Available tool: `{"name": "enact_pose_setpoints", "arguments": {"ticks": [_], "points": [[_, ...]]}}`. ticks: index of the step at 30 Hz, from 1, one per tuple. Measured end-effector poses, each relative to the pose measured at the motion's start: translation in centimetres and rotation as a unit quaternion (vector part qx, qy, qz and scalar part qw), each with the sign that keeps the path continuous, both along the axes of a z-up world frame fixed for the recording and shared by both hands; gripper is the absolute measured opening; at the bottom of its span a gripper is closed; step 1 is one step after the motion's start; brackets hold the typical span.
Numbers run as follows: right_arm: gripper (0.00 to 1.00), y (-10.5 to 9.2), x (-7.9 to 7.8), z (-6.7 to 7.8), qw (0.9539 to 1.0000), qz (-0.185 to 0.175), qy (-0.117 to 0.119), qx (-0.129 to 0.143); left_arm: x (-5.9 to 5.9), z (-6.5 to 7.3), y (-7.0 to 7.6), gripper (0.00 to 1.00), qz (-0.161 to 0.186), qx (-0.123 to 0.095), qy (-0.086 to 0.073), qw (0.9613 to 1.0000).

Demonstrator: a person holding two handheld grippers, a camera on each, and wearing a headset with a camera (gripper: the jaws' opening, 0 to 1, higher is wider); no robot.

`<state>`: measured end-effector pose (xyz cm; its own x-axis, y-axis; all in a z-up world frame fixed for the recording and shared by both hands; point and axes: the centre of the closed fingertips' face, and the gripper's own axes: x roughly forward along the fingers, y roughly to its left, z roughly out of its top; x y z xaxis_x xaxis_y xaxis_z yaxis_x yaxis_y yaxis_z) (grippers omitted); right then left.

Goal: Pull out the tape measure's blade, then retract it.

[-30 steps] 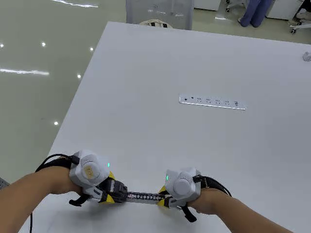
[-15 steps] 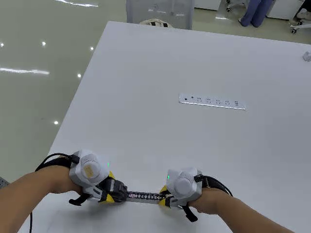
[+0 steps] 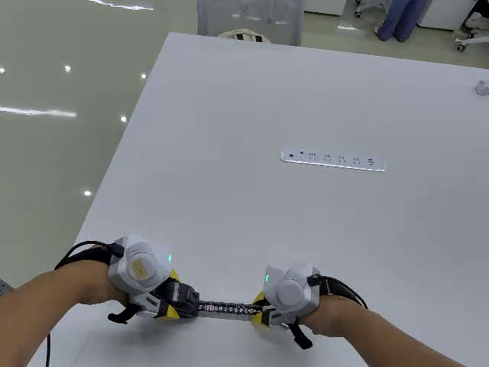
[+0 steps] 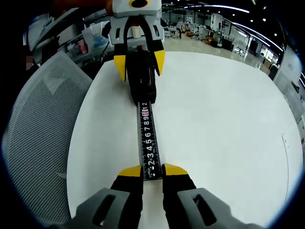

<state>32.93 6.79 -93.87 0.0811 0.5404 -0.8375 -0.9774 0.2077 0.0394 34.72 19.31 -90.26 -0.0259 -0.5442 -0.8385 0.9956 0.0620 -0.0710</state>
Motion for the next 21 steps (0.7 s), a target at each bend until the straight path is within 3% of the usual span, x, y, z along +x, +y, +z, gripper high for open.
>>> {"name": "enact_pose_setpoints", "arguments": {"ticks": [21], "points": [[0.14, -0.73, 0.09, -0.1, 1.0, -0.005, -0.001, -0.003, 0.07, -0.08, 0.06, 0.34, -0.001, 0.003, 0.001, 1.0]]}}
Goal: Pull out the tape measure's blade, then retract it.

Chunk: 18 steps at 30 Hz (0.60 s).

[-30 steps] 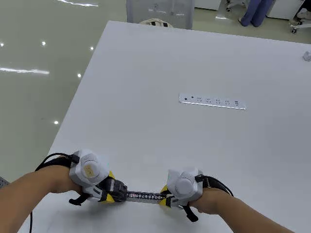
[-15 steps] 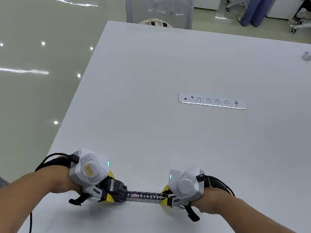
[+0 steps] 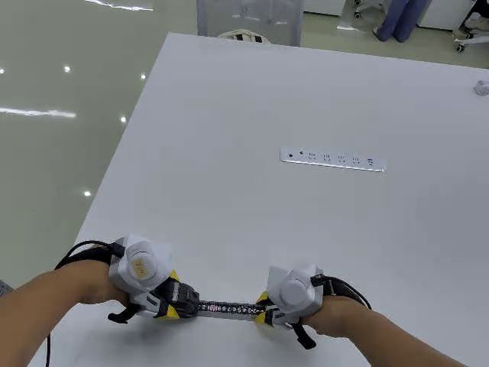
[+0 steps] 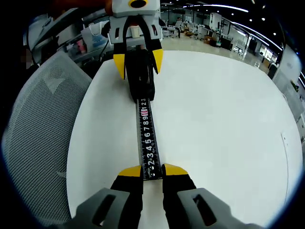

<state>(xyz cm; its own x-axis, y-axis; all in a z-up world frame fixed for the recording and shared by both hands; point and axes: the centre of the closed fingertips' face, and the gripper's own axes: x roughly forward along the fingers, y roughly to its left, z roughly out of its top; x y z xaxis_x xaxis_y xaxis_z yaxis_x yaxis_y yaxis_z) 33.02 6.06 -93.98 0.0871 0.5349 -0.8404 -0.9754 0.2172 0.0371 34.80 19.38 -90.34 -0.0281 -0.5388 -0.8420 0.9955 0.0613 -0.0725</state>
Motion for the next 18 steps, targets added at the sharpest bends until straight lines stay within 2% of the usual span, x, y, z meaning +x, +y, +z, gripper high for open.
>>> {"name": "enact_pose_setpoints", "arguments": {"ticks": [18], "points": [[0.14, -0.4, 0.0, 0.12, 1.0, 0.0, -0.001, -0.004, 0.03, -0.11, -0.06, 0.34, -0.001, -0.002, 0.002, 1.0]]}}
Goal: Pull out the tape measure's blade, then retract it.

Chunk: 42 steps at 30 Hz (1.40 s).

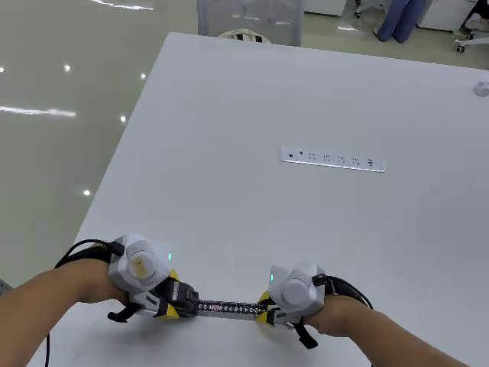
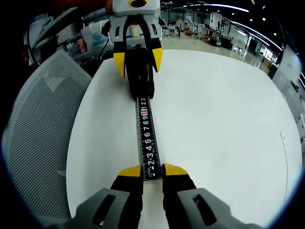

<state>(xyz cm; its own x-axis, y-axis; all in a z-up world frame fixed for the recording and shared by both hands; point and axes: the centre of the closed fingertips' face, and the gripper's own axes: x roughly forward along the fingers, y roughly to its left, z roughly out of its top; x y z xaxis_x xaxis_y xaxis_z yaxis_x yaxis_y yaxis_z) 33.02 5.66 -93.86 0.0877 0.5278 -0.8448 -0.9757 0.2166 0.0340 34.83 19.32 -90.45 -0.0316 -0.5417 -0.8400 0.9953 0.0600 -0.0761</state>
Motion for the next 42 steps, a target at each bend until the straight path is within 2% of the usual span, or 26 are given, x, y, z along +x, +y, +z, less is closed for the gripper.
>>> {"name": "enact_pose_setpoints", "arguments": {"ticks": [42], "points": [[0.14, -1.6, 0.0, -0.1, 0.9999, -0.012, 0.0, -0.002, 0.0, 0.0, 0.0, 0.34, 0.001, 0.008, 0.003, 1.0]]}}
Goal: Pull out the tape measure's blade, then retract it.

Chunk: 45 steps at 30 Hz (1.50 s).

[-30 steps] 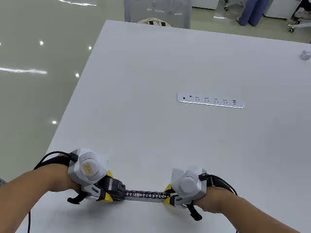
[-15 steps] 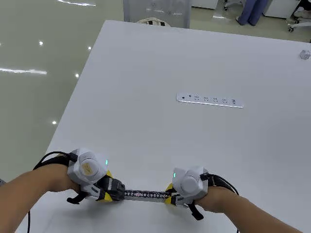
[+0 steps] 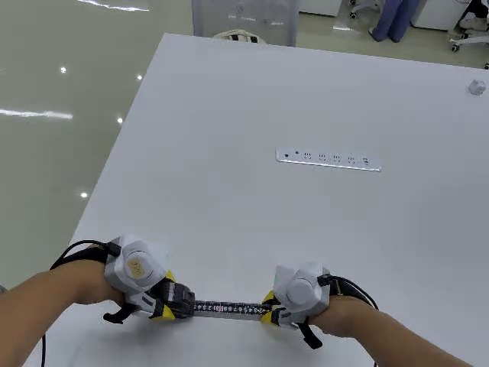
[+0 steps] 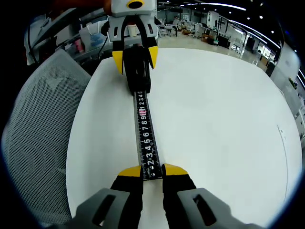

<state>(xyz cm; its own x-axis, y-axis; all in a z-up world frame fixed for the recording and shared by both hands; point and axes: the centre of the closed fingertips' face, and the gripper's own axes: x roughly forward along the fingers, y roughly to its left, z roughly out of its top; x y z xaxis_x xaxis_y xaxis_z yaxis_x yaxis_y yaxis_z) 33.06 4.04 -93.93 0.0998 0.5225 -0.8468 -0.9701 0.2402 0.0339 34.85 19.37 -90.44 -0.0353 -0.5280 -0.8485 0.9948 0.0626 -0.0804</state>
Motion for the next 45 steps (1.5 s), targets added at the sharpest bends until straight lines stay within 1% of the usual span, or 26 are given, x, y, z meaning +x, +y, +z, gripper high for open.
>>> {"name": "enact_pose_setpoints", "arguments": {"ticks": [21, 29, 45], "points": [[0.14, -1.0, 0.1, -0.1, 0.9999, -0.011, -0.001, 0.001, 0.0, 0.0, 0.0, 0.34, 0.008, 0.001, 0.001, 1.0], [0.14, -1.0, 0.1, 0.0, 1.0, -0.007, -0.003, 0.001, 0.0, 0.0, 0.0, 0.34, 0.008, 0.001, 0.0, 1.0], [0.14, -1.8, 0.0, 0.0, 0.9999, -0.011, -0.001, -0.007, 0.0, 0.0, 0.0, 0.34, 0.008, 0.002, -0.001, 1.0]]}}
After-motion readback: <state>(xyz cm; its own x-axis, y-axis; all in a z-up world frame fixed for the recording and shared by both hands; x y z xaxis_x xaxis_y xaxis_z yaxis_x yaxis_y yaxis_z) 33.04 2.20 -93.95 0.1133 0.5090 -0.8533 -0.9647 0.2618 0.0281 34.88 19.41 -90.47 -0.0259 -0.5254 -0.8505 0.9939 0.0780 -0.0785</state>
